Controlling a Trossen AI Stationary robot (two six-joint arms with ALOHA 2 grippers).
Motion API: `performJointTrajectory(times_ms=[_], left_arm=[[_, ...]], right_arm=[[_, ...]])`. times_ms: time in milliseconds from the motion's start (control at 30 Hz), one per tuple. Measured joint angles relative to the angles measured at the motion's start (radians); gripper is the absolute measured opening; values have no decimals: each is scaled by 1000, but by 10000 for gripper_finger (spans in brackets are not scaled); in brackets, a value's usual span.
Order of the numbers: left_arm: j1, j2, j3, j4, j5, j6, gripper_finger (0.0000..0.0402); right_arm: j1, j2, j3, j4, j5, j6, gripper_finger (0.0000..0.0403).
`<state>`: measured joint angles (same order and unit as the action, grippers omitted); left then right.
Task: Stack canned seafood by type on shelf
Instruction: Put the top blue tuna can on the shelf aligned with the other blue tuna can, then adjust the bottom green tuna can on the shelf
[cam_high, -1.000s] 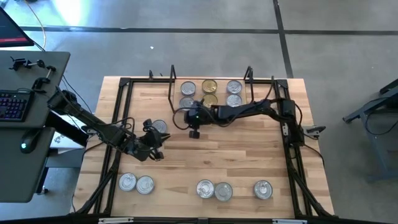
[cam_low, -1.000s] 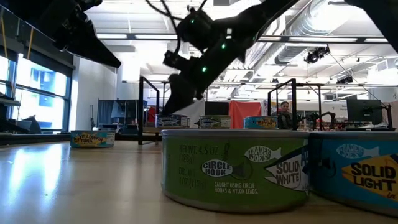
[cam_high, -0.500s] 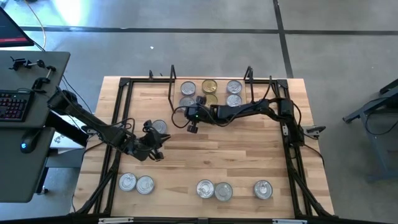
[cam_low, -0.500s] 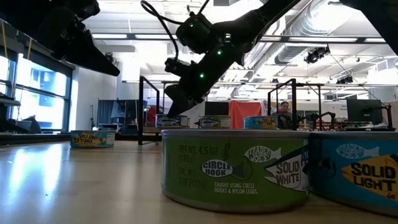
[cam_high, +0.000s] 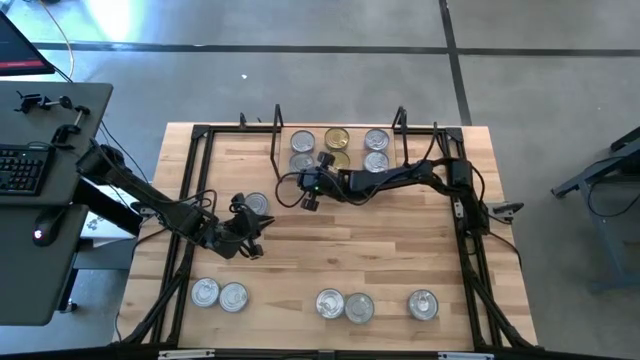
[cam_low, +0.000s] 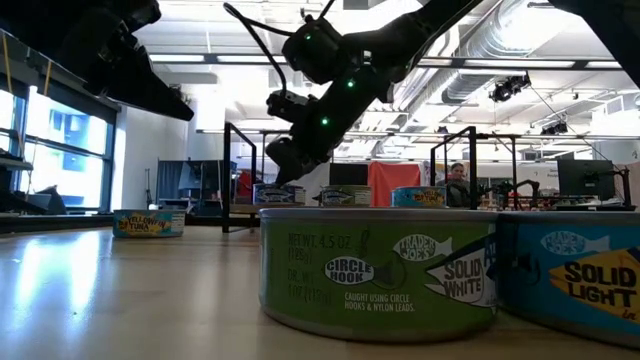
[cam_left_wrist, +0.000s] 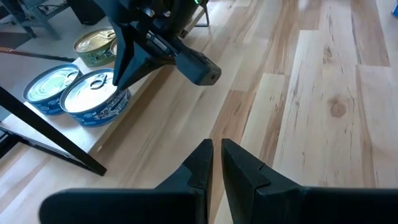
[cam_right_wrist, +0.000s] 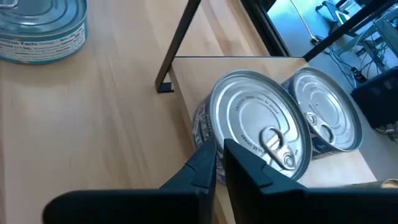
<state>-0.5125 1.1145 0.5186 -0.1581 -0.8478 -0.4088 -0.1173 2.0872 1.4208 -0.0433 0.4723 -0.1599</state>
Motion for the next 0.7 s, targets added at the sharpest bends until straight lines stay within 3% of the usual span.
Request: performJointTrajectory(times_ms=[400,600,700], left_arm=[[0,0,0,1,0,0,23],[-1,0,0,2,0,-1,23],[-1,0,0,6,0,0,23]], right_arm=[[7,-79,0,-36,40,-3,23],[30,-223,0,-262,56,5,23],[34,-282,0,-423,-42,4,23]])
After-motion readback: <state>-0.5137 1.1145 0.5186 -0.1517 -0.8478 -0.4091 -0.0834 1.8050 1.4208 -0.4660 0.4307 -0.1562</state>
